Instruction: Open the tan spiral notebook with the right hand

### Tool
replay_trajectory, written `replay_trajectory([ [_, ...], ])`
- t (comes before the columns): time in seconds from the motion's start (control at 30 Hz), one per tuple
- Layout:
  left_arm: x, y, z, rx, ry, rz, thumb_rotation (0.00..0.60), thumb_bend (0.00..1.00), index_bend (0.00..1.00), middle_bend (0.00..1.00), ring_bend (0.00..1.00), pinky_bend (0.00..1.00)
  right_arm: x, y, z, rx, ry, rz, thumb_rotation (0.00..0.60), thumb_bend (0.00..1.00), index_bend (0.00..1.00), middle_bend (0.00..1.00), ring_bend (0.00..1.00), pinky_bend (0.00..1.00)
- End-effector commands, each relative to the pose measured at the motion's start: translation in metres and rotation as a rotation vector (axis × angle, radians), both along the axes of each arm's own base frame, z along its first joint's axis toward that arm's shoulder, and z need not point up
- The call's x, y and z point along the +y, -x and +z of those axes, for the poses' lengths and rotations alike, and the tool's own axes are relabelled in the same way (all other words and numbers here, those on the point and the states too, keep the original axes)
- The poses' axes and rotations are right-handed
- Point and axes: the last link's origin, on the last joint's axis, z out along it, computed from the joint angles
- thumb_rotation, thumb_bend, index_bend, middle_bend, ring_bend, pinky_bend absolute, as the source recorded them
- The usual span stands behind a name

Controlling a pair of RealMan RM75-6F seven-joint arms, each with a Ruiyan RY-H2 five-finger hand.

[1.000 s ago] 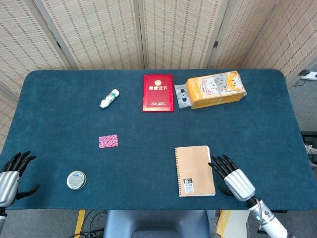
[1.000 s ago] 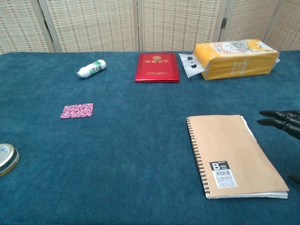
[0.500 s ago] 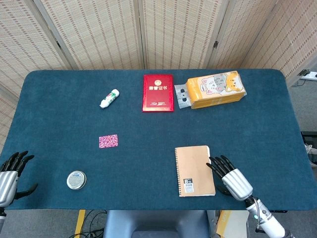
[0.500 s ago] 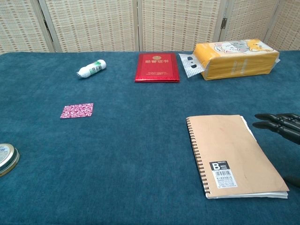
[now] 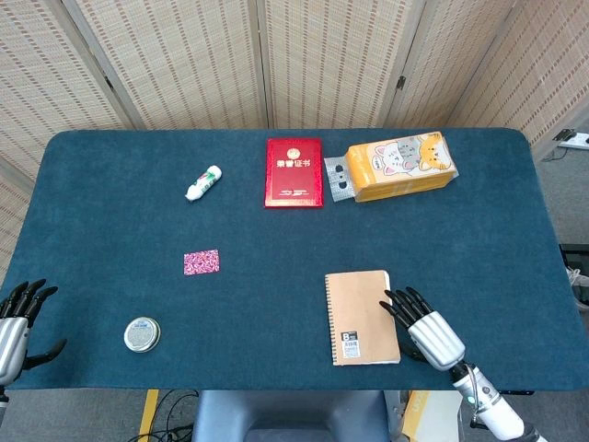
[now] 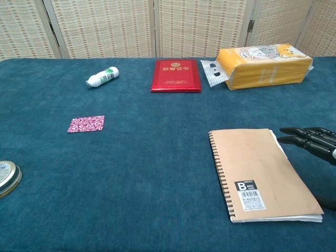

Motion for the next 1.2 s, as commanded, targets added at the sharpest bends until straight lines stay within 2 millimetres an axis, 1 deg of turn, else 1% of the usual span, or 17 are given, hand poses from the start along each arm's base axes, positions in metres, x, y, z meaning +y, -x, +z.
replay_trajectory([
  [0.03, 0.000, 0.000, 0.000, 0.004, -0.004, 0.002, 0.600, 0.24, 0.19, 0.11, 0.03, 0.17, -0.001, -0.001, 0.000, -0.002, 0.000, 0.001, 0.600, 0.30, 0.00, 0.00, 0.00, 0.00],
  [0.33, 0.000, 0.001, 0.002, 0.012, -0.025, 0.008, 0.600, 0.24, 0.19, 0.11, 0.03, 0.17, -0.004, -0.002, -0.003, -0.013, -0.002, -0.010, 0.600, 0.30, 0.00, 0.00, 0.00, 0.00],
  [0.57, 0.001, 0.003, 0.006, 0.009, -0.056, 0.021, 0.600, 0.24, 0.19, 0.11, 0.03, 0.17, -0.008, -0.008, -0.006, -0.036, 0.000, 0.005, 0.600, 0.30, 0.00, 0.00, 0.00, 0.00],
  [0.87, -0.004, 0.005, 0.023, -0.032, -0.135, 0.035, 0.600, 0.24, 0.19, 0.11, 0.03, 0.17, -0.017, -0.018, -0.009, -0.071, 0.040, 0.049, 0.600, 0.31, 0.00, 0.00, 0.00, 0.00],
  [1.03, -0.009, 0.009, 0.040, -0.093, -0.218, 0.052, 0.600, 0.24, 0.19, 0.11, 0.03, 0.18, -0.033, -0.036, -0.018, -0.108, 0.043, 0.097, 0.600, 0.31, 0.00, 0.00, 0.00, 0.00],
  [1.13, -0.015, 0.015, 0.059, -0.128, -0.302, 0.070, 0.600, 0.24, 0.19, 0.11, 0.03, 0.18, -0.045, -0.054, -0.022, -0.143, 0.051, 0.146, 0.600, 0.31, 0.00, 0.00, 0.00, 0.00],
  [1.2, -0.018, 0.019, 0.066, -0.138, -0.338, 0.083, 0.600, 0.24, 0.19, 0.11, 0.03, 0.17, -0.052, -0.065, -0.025, -0.158, 0.050, 0.172, 0.600, 0.31, 0.00, 0.00, 0.00, 0.00],
])
